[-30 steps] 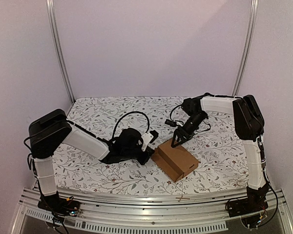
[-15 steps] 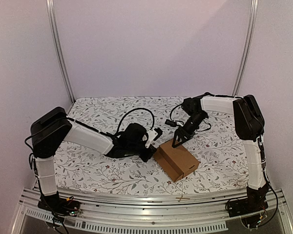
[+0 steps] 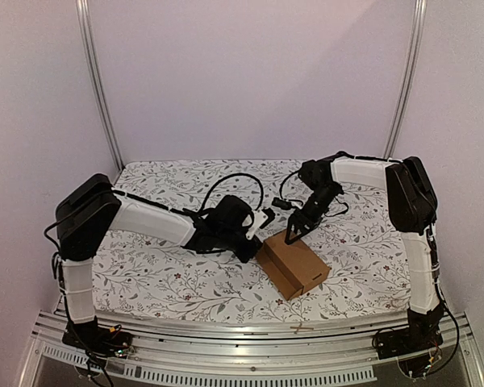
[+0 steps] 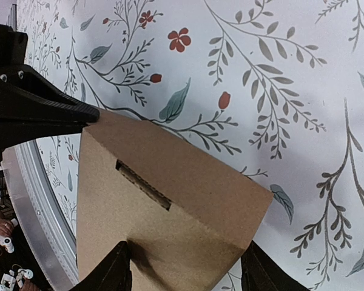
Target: Fold the paper box
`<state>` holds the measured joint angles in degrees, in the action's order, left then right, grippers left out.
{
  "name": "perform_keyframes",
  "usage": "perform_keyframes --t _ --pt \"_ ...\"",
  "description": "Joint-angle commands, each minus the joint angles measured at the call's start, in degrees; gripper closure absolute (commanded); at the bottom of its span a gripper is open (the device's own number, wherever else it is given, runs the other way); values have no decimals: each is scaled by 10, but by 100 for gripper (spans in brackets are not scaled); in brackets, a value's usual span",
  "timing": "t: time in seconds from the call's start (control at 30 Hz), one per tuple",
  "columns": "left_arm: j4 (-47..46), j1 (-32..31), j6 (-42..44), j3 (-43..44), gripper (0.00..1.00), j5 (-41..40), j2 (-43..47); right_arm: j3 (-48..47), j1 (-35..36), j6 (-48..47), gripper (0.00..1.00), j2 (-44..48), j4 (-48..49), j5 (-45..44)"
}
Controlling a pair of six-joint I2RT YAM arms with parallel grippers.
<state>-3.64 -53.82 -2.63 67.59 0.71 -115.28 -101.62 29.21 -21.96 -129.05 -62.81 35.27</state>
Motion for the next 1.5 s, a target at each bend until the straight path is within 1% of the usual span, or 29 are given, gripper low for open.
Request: perform_keyframes --t 0.0,0.17,0.3,0.4,0.53,0.67,0.73,0.8,0.97,1.03,1.13,1.23,1.33,1.47 --pt "-23 -5 12 59 100 26 -29 0 45 -18 41 -3 13 10" --pt "6 -5 17 93 100 23 -43 1 48 -15 41 -2 12 35" --pt "8 -4 19 98 100 19 -44 1 48 -10 41 -7 12 40" --pt "15 -4 20 95 100 12 -38 2 41 -8 41 -5 9 37" --pt "19 -4 21 74 100 2 -5 4 21 -5 41 6 11 35" --pt "26 -6 16 53 86 -5 31 4 8 -4 39 18 11 34" --pt "30 -9 10 40 80 -5 55 4 6 -3 38 24 12 34" --pt "32 -14 -1 15 75 -26 84 4 5 -4 37 33 11 34" --pt "31 -27 -40 -66 67 -38 159 6 3 -2 33 46 11 33" --pt "33 -37 -57 -102 66 -41 177 6 1 -1 32 49 9 33" --pt "35 -58 -78 -146 70 -41 187 6 -11 -1 31 57 6 29" --pt "58 -83 -93 -166 79 -32 175 14 -40 0 31 75 1 22" --pt "68 -107 -88 -154 84 -35 146 36 -62 -1 31 97 2 -8" --pt "79 -128 -74 -115 85 -41 96 102 -66 -14 34 126 28 -96"
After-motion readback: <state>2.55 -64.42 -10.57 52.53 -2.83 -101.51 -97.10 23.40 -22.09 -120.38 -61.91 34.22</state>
